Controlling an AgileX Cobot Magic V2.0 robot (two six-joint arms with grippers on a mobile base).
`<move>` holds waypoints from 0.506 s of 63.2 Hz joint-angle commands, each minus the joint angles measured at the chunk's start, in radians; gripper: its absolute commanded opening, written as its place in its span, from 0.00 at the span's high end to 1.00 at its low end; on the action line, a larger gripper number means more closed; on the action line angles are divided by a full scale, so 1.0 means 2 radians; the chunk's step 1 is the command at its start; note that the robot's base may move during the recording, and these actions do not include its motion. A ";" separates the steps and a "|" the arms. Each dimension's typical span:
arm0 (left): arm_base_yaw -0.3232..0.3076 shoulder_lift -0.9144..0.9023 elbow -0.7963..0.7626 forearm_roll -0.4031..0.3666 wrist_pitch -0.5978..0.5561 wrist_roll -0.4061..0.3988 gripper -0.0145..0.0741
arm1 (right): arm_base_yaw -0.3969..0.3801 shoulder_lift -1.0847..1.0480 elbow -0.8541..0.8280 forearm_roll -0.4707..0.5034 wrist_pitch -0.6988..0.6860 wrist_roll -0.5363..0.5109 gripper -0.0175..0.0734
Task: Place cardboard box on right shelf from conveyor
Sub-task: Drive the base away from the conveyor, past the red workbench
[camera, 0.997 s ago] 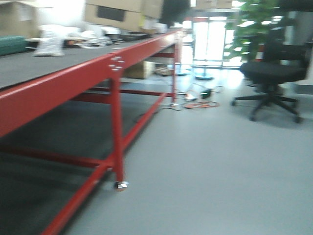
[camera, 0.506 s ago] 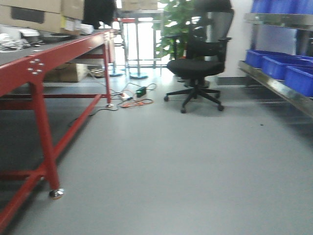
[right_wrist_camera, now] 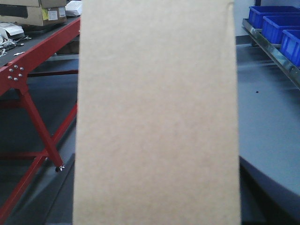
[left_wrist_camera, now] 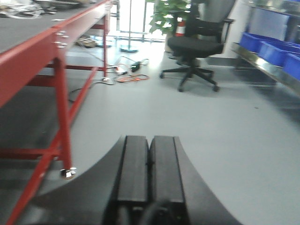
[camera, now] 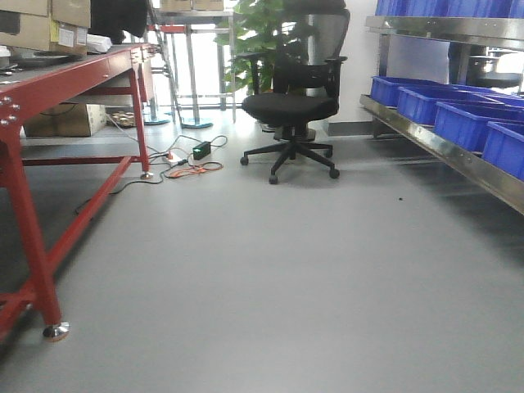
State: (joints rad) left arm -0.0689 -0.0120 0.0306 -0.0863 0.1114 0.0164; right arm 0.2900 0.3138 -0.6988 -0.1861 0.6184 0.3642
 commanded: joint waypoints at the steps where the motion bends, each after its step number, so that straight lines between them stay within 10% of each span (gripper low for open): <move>1: -0.028 -0.006 -0.001 -0.002 -0.042 -0.003 0.97 | -0.003 0.005 -0.014 -0.012 -0.051 -0.005 0.57; 14: -0.035 -0.006 -0.001 -0.002 -0.042 -0.003 0.97 | -0.003 0.005 -0.014 -0.012 -0.051 -0.005 0.57; 32: 0.030 -0.006 -0.001 -0.002 -0.042 -0.003 0.97 | -0.003 0.005 -0.014 -0.012 -0.051 -0.005 0.57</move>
State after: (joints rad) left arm -0.0192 -0.0120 0.0306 -0.0863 0.1114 0.0164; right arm 0.2900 0.3138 -0.6988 -0.1861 0.6184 0.3642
